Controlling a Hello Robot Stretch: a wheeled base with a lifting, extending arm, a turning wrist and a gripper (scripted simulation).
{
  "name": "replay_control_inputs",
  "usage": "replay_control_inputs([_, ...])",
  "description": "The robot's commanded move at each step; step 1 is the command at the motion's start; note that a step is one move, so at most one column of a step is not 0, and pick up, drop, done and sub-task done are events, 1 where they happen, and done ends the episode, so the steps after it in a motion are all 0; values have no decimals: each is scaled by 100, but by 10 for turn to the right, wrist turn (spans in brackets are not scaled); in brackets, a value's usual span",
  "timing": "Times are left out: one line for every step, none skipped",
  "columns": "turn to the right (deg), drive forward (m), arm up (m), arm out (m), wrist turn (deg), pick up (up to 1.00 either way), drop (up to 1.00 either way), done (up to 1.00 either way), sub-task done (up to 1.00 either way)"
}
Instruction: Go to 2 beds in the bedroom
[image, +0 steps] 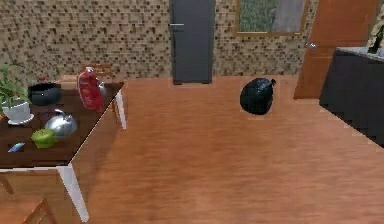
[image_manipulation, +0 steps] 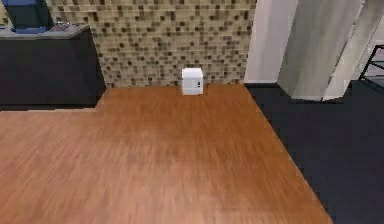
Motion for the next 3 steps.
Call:
replay_control_inputs([0,100,0,0,0,0,0,0,0])
replay_control_inputs([-30,0,0,0,0,0,0,0,0])
replay_control_inputs([0,100,0,0,0,0,0,0,0])
